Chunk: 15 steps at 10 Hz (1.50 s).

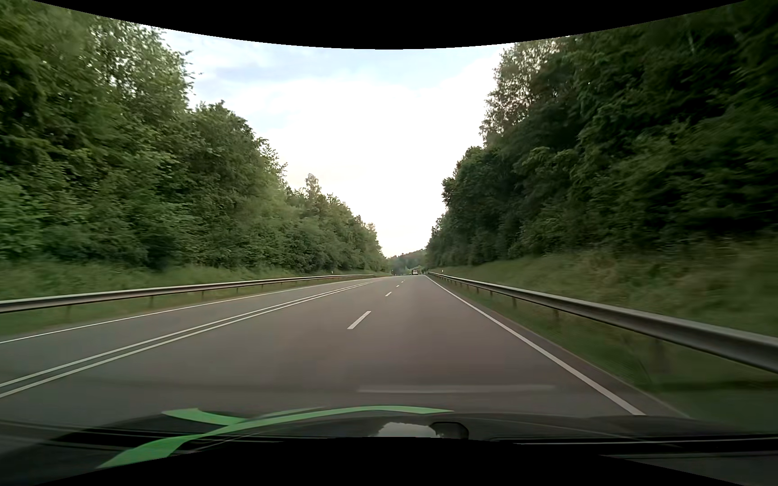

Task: Follow the waypoints while adhering to traffic rules and regulations

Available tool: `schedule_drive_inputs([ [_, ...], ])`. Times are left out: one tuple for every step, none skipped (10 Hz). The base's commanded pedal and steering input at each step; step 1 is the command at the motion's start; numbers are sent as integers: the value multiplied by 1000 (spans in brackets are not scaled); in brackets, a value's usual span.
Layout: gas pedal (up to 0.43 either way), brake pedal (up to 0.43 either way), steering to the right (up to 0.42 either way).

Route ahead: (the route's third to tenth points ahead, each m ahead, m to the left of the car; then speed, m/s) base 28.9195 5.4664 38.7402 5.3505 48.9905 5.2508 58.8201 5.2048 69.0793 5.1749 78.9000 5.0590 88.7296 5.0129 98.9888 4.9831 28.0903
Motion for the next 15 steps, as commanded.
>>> schedule_drive_inputs([
  [409, 0, -1],
  [409, 0, -1],
  [409, 0, -1],
  [398, 0, -1],
  [398, 0, -1],
  [390, 0, -1],
  [390, 0, -1],
  [390, 0, -2],
  [398, 0, -2],
  [398, 0, -2],
  [398, 0, -1],
  [398, 0, -1],
  [390, 0, -1],
  [390, 0, -1],
  [390, 0, -1],
])
